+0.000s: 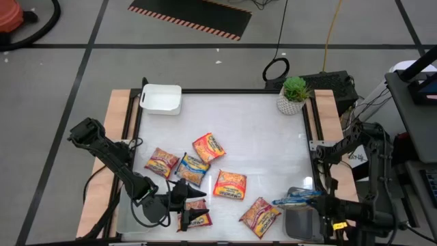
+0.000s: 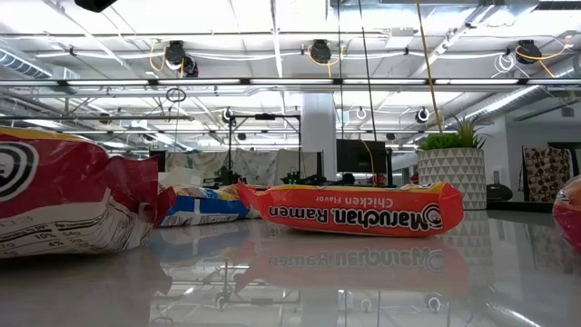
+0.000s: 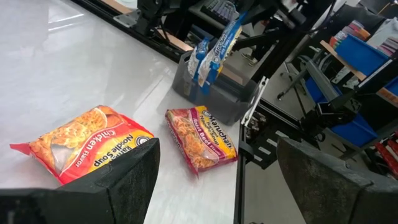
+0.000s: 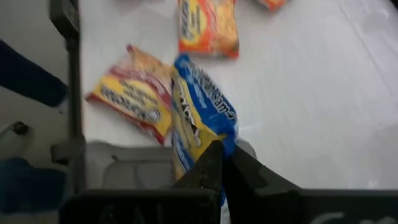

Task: Sort Maruchan noodles
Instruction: Put the top blue noodle pack into the black bin

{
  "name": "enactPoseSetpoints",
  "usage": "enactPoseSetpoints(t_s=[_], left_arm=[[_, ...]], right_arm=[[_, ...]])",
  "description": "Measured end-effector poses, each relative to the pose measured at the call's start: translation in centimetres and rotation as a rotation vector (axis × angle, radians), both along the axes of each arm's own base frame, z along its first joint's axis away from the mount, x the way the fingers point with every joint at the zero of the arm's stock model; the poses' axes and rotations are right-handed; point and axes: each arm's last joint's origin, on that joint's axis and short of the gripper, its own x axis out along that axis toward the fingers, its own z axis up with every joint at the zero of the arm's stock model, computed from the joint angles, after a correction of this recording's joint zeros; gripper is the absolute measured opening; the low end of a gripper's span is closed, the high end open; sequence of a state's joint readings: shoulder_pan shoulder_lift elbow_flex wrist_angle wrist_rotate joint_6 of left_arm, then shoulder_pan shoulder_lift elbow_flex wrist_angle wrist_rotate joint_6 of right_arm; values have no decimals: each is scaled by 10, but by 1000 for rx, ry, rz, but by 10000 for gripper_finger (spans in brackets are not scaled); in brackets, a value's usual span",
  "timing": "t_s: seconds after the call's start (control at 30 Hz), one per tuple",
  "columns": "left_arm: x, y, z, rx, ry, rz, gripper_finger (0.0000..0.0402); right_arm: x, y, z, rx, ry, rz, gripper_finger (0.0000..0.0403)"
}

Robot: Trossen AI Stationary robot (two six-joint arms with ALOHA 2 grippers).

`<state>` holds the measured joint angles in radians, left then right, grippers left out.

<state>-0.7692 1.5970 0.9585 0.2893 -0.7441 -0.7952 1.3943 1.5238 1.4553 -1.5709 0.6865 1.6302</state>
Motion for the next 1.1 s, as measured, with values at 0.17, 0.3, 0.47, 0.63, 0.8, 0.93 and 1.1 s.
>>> enactPoseSetpoints(t_s=[0.17, 0.3, 0.47, 0.63, 0.8, 0.93, 1.1], left_arm=[[0, 0, 0, 3, 1, -1, 326], [0, 0, 0, 4, 1, -1, 326], [0, 0, 0, 4, 1, -1, 326], [0, 0, 0, 4, 1, -1, 326], [0, 0, 0, 3, 1, -1, 326], [0, 0, 0, 3, 1, -1, 326], [0, 0, 0, 1, 1, -1, 326]], right_arm=[[-3, -1, -11, -2, 108, -23, 0], [-4, 0, -16, 16, 174, -34, 0], [-7, 1, -18, 36, 243, -38, 0], [-11, 2, -19, 52, 319, -43, 0], [-13, 2, -19, 63, 370, -55, 0], [-14, 2, -19, 79, 411, -82, 0], [-15, 3, -20, 97, 448, -111, 0]])
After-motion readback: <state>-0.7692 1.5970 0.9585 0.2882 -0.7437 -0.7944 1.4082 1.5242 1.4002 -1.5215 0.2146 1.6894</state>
